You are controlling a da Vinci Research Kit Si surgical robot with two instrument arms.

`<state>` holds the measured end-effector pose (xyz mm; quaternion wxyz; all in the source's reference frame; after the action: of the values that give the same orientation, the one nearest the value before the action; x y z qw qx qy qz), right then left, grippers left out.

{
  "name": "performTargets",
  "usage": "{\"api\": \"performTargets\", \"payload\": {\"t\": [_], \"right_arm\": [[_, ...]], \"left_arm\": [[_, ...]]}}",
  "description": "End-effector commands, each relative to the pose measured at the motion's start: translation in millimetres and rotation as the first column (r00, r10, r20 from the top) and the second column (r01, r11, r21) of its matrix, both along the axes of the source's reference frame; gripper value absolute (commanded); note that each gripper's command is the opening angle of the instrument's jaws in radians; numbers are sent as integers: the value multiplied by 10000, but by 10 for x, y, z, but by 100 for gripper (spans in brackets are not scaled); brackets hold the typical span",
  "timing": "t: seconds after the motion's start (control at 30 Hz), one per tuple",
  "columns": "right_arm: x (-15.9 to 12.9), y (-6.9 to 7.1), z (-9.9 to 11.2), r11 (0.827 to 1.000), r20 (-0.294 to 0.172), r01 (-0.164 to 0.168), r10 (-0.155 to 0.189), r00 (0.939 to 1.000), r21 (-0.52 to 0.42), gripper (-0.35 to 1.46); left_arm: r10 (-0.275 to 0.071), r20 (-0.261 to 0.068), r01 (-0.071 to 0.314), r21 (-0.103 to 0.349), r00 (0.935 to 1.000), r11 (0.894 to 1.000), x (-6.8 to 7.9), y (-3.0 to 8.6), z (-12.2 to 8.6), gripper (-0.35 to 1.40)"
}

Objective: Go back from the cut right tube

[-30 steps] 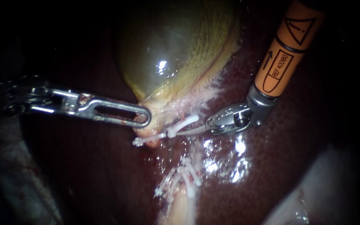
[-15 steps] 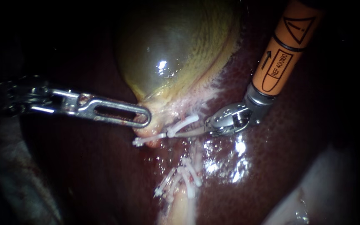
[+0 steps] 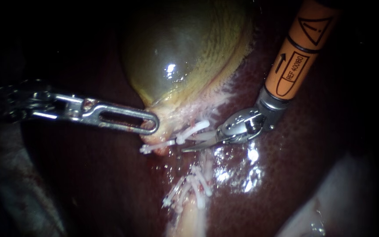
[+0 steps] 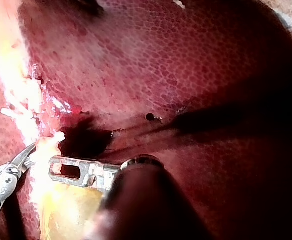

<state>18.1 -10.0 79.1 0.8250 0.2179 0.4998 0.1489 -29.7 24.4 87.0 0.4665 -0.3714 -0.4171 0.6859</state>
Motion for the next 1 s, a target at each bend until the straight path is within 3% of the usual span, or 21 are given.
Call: {"api": "performTargets", "payload": {"t": [0.03, 0.23, 0.57, 0.87, 1.0], "right_arm": [[-1, 0, 0, 10000, -1, -11, 11, 10000, 6, 49], [-5, -2, -3, 10000, -21, 20, -20, 10000, 6, 59], [-29, -5, -13, 9999, -109, 162, -161, 9998, 22, 57], [-61, 2, -26, 9995, -201, 307, -306, 9993, 68, 32], [-75, 8, -36, 9996, -368, 268, -272, 9990, -107, 29]], "left_arm": [[1, 2, -1, 1, 10000, 10000, 0, 0, 0, -35], [1, 2, -1, 1, 10000, 10000, 0, 0, 0, -35], [2, 2, -2, 1, 10000, 10000, 0, 0, 0, -35], [7, 5, -7, -2, 10000, 10000, 0, 0, 1, -35], [9, 4, -9, -8, 10000, 10000, 0, 0, 3, -35]]}}
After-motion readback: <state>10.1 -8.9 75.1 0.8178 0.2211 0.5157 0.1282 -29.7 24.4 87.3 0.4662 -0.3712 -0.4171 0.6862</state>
